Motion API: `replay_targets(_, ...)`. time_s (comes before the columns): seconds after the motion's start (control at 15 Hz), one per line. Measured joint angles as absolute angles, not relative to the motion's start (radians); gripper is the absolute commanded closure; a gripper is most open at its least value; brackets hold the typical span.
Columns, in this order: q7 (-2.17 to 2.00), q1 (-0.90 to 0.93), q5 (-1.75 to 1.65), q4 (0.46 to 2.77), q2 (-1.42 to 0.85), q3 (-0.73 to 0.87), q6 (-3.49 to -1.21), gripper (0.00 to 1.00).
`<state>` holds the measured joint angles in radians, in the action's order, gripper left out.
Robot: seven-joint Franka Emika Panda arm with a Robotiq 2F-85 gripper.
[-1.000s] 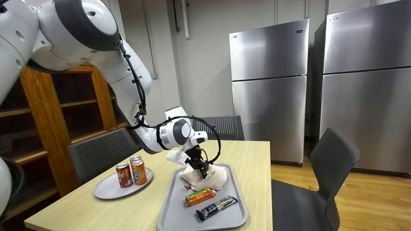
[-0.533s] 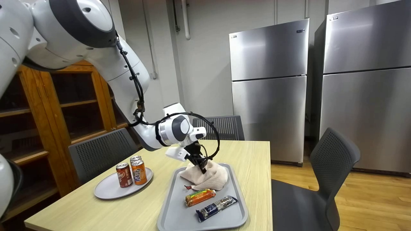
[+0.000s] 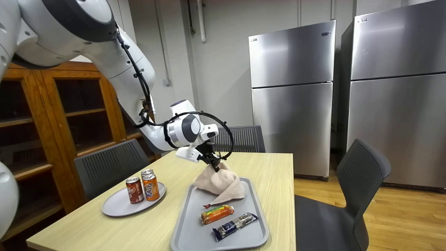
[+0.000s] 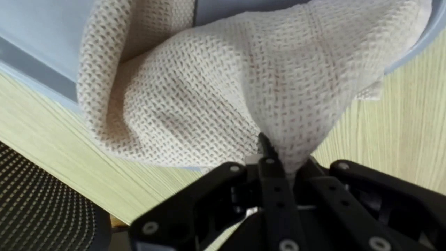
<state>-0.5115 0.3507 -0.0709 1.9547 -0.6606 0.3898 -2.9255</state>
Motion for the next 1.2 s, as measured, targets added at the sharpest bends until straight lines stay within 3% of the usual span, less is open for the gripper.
replay_targets(1.2,-0.512,0.465,-0.071,1.799,-0.630,0.395,-2.981,0.99)
